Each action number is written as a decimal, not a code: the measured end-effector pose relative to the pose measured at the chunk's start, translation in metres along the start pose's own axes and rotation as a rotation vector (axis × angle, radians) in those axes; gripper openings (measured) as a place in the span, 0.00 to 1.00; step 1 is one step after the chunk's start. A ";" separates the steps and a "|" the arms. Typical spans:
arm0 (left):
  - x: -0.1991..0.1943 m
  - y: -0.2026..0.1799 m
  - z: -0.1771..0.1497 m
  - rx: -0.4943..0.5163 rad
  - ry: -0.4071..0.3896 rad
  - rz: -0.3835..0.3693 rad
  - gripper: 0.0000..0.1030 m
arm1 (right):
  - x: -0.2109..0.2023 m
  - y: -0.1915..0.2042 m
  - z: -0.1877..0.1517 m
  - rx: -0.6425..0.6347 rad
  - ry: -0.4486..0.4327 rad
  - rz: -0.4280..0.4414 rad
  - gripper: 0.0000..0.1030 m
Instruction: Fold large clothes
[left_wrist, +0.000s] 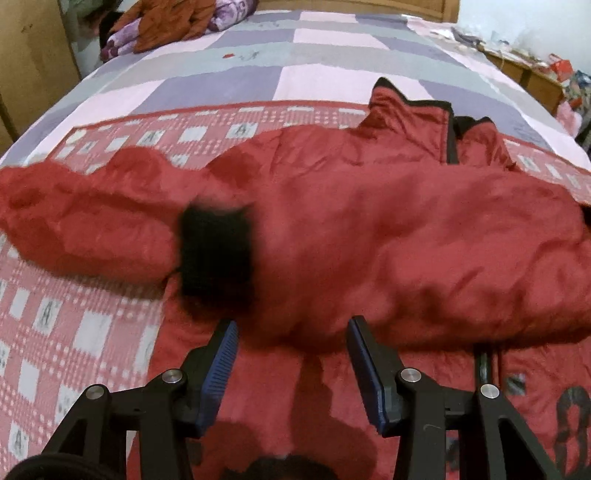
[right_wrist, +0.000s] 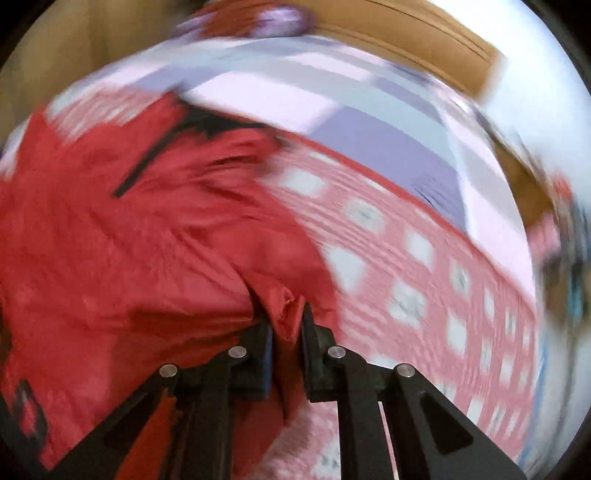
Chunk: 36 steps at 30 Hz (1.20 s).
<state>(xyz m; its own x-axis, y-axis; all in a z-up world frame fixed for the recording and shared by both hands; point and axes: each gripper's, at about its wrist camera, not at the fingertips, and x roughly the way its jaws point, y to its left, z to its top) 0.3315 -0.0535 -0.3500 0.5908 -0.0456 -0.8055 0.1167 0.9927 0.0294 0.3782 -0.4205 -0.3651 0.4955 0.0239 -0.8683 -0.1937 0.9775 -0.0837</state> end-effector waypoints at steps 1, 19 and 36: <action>0.003 -0.002 0.005 0.000 -0.005 0.002 0.50 | 0.003 -0.015 -0.009 0.082 0.008 -0.013 0.12; -0.005 0.001 0.047 0.008 -0.097 0.011 0.50 | -0.093 0.036 -0.012 0.250 -0.248 -0.068 0.81; 0.002 -0.035 0.069 0.097 -0.131 -0.121 0.52 | -0.015 0.182 -0.023 -0.107 -0.086 0.120 0.83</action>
<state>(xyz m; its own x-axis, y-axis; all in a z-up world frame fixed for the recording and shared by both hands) 0.3838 -0.0958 -0.3113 0.6656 -0.1840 -0.7233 0.2659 0.9640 -0.0006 0.3161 -0.2473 -0.3788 0.5329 0.1613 -0.8306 -0.3422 0.9389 -0.0372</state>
